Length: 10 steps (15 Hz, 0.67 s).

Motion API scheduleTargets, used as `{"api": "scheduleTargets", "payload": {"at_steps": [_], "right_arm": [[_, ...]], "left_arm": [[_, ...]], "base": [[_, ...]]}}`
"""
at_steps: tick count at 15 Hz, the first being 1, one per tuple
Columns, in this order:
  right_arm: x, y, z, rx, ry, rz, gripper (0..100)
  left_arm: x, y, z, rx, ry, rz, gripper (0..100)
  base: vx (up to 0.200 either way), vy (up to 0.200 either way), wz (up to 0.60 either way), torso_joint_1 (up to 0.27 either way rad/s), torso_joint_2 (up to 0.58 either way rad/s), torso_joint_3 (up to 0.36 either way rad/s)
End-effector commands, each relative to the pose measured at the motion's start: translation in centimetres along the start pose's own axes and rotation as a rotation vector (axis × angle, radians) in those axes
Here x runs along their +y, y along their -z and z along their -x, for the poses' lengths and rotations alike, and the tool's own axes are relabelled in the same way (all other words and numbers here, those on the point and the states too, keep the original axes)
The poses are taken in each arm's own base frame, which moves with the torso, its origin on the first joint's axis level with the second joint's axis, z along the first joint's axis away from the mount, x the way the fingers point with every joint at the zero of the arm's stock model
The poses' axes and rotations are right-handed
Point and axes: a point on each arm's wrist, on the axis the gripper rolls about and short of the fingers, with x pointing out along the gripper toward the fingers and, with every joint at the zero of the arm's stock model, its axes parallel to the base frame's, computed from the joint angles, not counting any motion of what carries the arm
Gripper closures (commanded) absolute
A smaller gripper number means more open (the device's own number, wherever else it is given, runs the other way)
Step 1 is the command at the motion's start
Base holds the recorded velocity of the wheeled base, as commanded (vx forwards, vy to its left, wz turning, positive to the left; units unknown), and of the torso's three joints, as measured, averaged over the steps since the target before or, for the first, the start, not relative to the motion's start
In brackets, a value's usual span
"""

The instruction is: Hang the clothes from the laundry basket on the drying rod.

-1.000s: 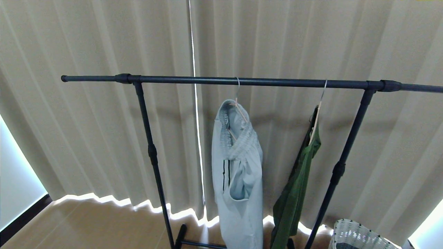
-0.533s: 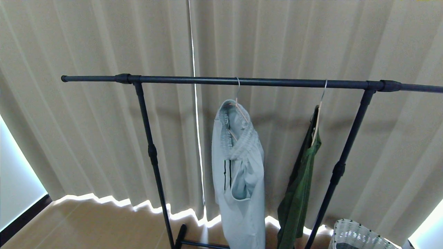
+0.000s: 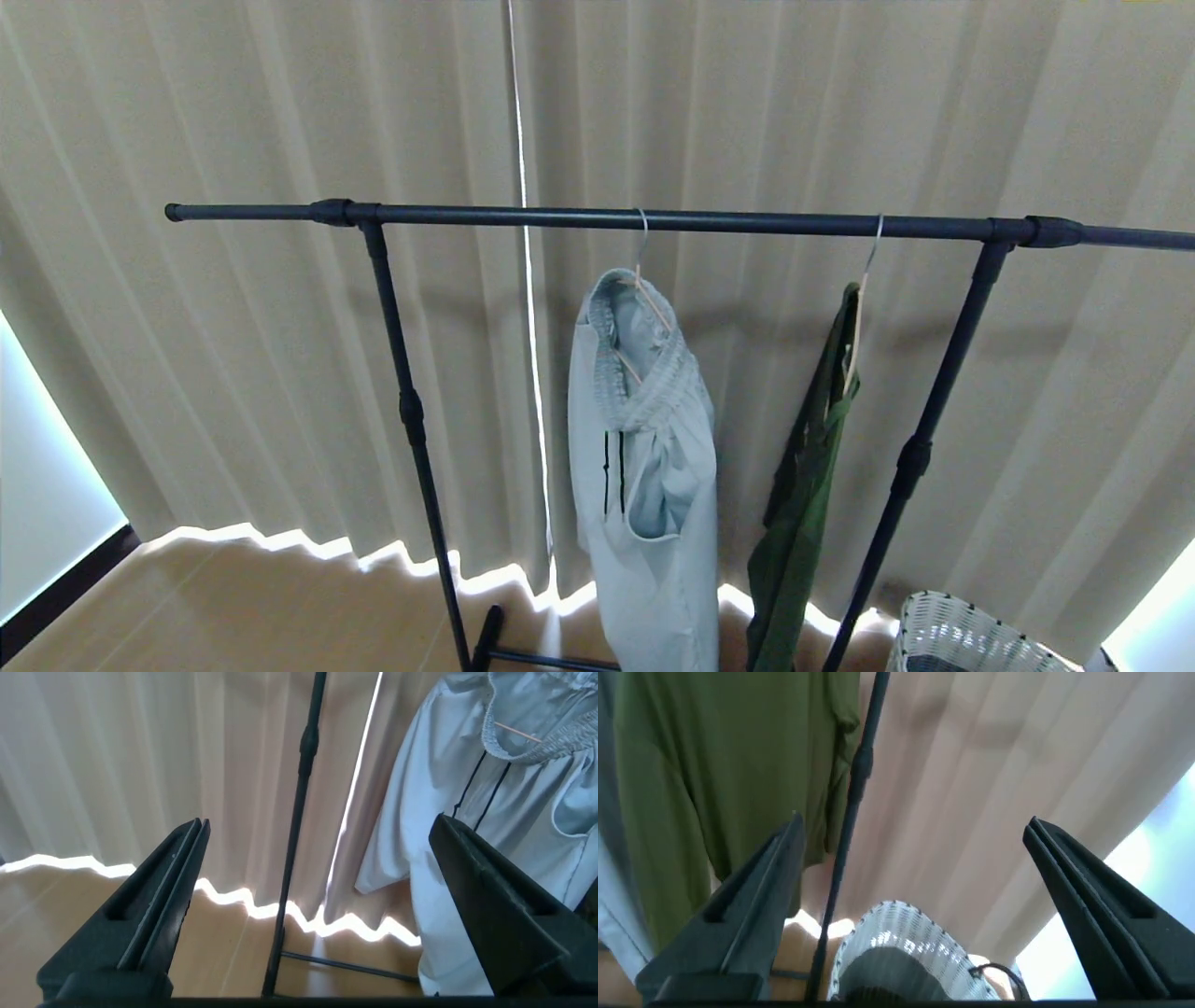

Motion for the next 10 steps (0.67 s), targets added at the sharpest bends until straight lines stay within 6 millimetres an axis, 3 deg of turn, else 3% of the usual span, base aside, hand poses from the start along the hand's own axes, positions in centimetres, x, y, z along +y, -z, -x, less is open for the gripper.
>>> {"api": "scheduleTargets", "payload": {"at_steps": [1,7,8,10], "right_arm": [[0.00,0.02,0.08,-0.009,-0.003,-0.084,0],[-0.08,0.04,0.07,-0.007,0.034,-0.098,0],[-0.08,0.03,0.07,-0.008,0.029,-0.034,0],[-0.06,0.04,0.07,-0.007,0.022,-0.036,0]], "left_arm": [[0.00,0.00,-0.02,0.002,0.000,0.001,0],[-0.09,0.07,0.03,0.012,0.092,-0.057,0],[0.10,0.15,0.43,-0.024,0.202,-0.067,0],[0.06,0.18,0.50,-0.035,0.177,-0.069,0]], "base": [[0.000,0.000,0.00,0.000,0.00,0.000],[0.000,0.000,0.00,0.000,0.00,0.000],[0.000,0.000,0.00,0.000,0.00,0.000],[0.000,0.000,0.00,0.000,0.00,0.000]]}}
